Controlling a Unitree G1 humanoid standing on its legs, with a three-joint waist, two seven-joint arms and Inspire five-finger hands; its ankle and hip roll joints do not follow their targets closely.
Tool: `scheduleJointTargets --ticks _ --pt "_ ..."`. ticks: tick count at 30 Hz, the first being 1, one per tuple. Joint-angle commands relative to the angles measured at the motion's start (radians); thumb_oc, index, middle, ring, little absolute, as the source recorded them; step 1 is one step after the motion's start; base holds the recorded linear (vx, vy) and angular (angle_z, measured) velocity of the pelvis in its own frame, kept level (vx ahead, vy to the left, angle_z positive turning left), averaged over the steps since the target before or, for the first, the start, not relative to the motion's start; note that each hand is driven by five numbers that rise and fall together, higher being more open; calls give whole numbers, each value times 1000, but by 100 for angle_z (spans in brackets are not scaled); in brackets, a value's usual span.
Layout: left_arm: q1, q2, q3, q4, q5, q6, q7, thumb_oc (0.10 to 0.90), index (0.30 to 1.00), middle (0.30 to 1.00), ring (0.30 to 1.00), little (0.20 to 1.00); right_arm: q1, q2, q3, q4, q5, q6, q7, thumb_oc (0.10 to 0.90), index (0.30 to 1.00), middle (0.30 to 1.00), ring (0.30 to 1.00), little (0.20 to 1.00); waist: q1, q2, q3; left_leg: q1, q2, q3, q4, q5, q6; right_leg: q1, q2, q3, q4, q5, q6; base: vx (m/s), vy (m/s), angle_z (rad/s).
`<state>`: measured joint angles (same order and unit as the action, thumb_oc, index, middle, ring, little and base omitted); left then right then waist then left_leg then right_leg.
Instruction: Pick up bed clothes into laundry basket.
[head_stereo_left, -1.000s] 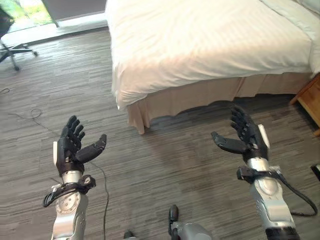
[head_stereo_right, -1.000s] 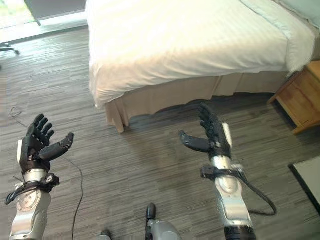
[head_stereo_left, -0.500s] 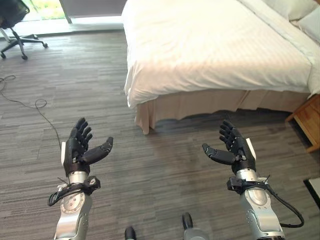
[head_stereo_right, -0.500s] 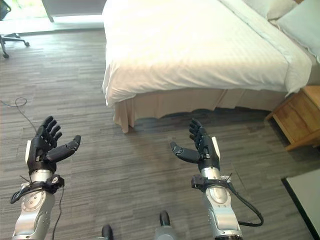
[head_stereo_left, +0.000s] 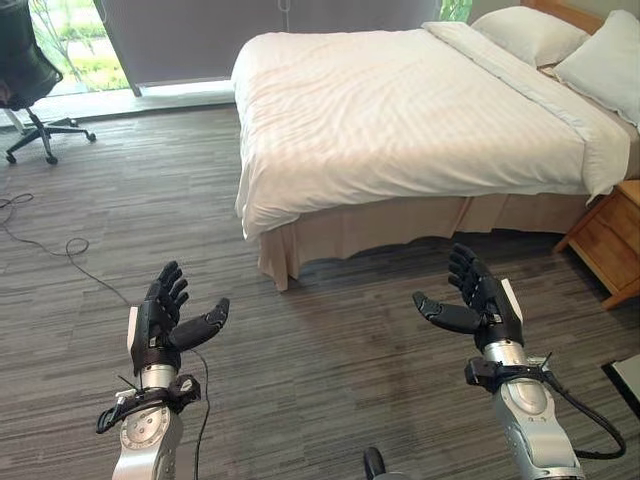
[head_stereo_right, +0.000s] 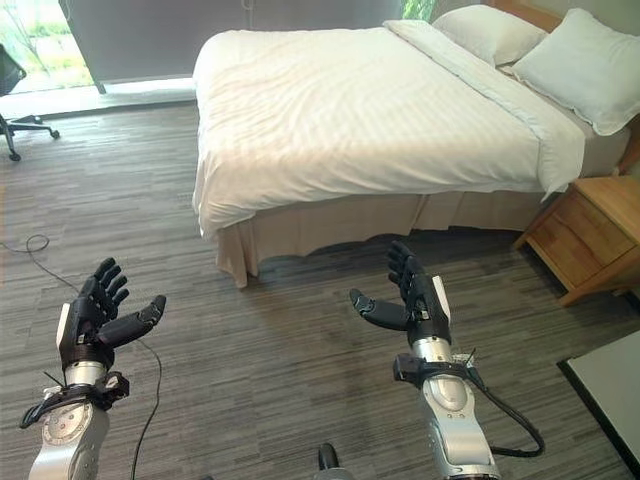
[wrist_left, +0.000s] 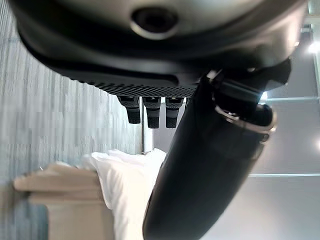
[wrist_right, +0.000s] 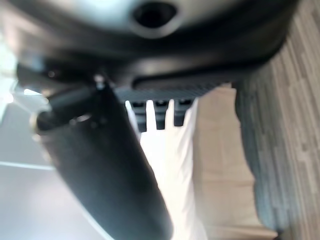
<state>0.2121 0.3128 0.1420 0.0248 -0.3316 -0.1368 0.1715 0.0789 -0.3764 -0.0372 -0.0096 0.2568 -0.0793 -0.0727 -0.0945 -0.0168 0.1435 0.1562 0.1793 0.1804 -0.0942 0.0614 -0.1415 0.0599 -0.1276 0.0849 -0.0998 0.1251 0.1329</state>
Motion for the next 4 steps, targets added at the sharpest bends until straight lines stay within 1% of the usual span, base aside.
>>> scheduleJointTargets --ticks 1,4 --pt "-81 90 47 -63 43 -70 12 800 900 900 900 900 -85 1 -38 -97 14 -88 -6 800 900 900 900 900 -3 -41 -43 7 -19 -10 7 -128 45 32 -69 -64 19 -135 10 0 0 0" --pt "-78 91 50 -60 42 -69 13 800 900 900 900 900 -88 2 -33 -93 19 -88 -5 800 900 900 900 900 -3 -40 -44 5 -17 -11 7 -126 44 32 -68 -66 19 -135 8 0 0 0"
